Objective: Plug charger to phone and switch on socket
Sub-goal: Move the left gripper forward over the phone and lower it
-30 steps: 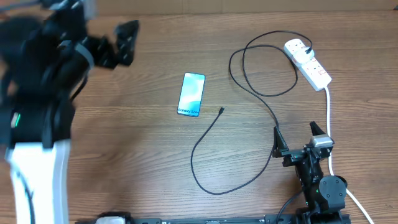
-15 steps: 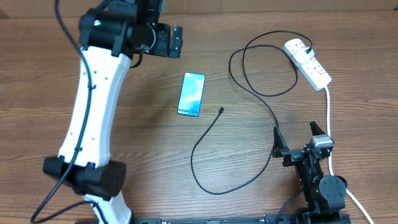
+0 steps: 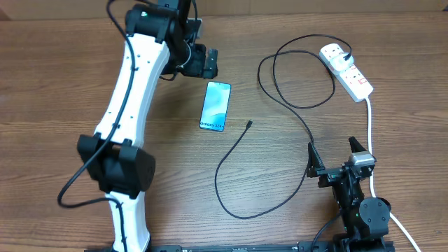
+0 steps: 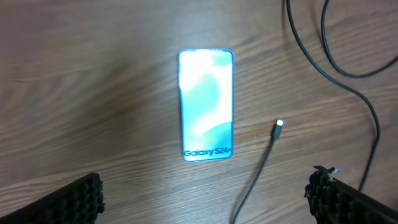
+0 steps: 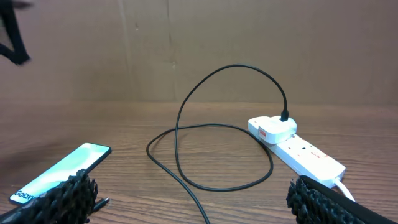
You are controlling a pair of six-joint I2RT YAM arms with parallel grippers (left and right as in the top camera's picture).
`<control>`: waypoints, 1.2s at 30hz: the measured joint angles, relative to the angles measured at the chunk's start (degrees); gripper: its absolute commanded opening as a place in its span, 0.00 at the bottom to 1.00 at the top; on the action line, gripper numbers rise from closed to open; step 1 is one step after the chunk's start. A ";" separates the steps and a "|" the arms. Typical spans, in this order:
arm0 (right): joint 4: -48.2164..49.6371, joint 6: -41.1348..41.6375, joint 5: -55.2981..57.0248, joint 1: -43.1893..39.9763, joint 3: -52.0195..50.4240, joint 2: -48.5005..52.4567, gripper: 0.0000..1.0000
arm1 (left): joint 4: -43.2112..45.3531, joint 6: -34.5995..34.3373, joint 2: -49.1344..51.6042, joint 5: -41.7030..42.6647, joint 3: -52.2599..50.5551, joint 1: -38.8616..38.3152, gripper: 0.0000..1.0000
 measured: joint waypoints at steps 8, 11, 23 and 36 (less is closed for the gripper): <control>0.02 0.00 0.00 0.02 0.00 0.00 1.00 | 0.00 -2.36 5.84 -0.20 0.02 -0.02 1.00; 0.00 0.00 -0.02 0.00 0.00 0.00 1.00 | -1.16 -4.81 7.82 -2.23 0.04 -0.61 1.00; 0.02 0.00 -0.02 0.00 0.00 0.00 1.00 | 0.50 -12.66 15.15 -8.15 0.04 -8.41 1.00; 0.02 0.00 -0.02 0.00 0.00 0.00 1.00 | 5.95 -13.70 15.56 -9.07 -2.40 -8.85 1.00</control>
